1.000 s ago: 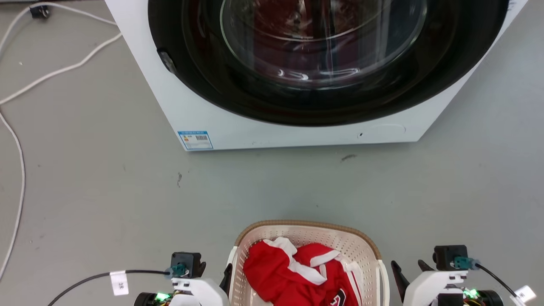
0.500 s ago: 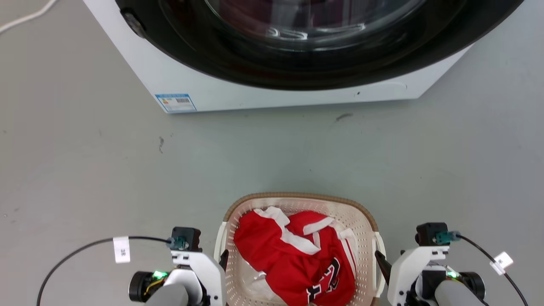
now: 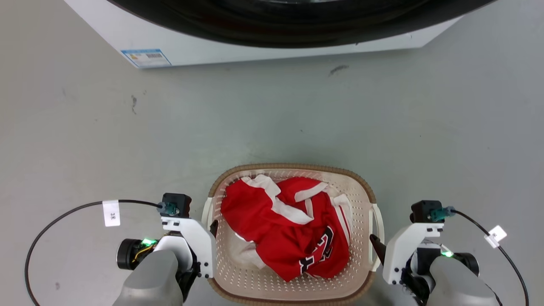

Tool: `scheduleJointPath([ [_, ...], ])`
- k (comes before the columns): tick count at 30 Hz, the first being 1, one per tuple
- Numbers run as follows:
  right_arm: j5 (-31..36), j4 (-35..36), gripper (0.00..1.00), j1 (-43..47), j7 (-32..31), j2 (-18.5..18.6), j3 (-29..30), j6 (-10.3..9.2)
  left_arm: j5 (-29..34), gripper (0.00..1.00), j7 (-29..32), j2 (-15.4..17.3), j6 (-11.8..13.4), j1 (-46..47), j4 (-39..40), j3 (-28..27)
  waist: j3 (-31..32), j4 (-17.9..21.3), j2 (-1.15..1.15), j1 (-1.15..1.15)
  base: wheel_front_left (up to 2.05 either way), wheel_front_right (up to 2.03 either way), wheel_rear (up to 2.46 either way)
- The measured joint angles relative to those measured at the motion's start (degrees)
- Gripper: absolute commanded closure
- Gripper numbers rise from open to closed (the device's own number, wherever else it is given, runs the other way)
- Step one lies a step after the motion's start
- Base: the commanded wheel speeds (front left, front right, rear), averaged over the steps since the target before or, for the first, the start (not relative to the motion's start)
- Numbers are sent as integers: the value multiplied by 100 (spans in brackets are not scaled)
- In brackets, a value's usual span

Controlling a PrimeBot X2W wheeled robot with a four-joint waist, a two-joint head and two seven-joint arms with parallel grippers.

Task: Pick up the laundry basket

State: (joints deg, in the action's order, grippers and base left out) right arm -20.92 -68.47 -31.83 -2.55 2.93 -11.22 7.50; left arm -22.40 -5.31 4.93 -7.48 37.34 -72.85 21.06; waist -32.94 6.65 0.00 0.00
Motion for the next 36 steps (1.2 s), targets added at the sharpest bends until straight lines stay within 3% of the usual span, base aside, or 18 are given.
scheduleJointPath([
  [24, -1037, -369, 0, -950, -196, 0, -1053, 1, -109, 0, 157, 147, 244, 739, -82, 92, -1240, 114, 0, 0, 0, 0, 0],
  [25, -1088, -375, 14, -950, -244, 0, -1100, 1, -112, 17, 171, 146, 242, 750, -83, 97, -1261, 110, 0, 0, 0, 0, 0],
  [26, -1151, -379, 52, -949, -279, 0, -1140, 1, -113, 72, 187, 144, 234, 760, -85, 102, -1279, 107, 0, 0, 0, 0, 0],
  [27, -1215, -380, 79, -949, -313, 0, -1180, 1, -133, 100, 232, 137, 204, 769, -83, 104, -1294, 104, 0, 0, 0, 0, 0],
  [28, -1287, -375, 100, -949, -393, 0, -1224, 0, -155, 100, 297, 125, 191, 775, -83, 114, -1306, 99, 0, 0, 0, 0, 0],
  [36, -1611, -385, 100, -948, -449, -1, -1559, 1, -271, 100, 412, 86, 145, 783, -92, 105, -1301, 81, 0, 0, 0, 0, 0],
])
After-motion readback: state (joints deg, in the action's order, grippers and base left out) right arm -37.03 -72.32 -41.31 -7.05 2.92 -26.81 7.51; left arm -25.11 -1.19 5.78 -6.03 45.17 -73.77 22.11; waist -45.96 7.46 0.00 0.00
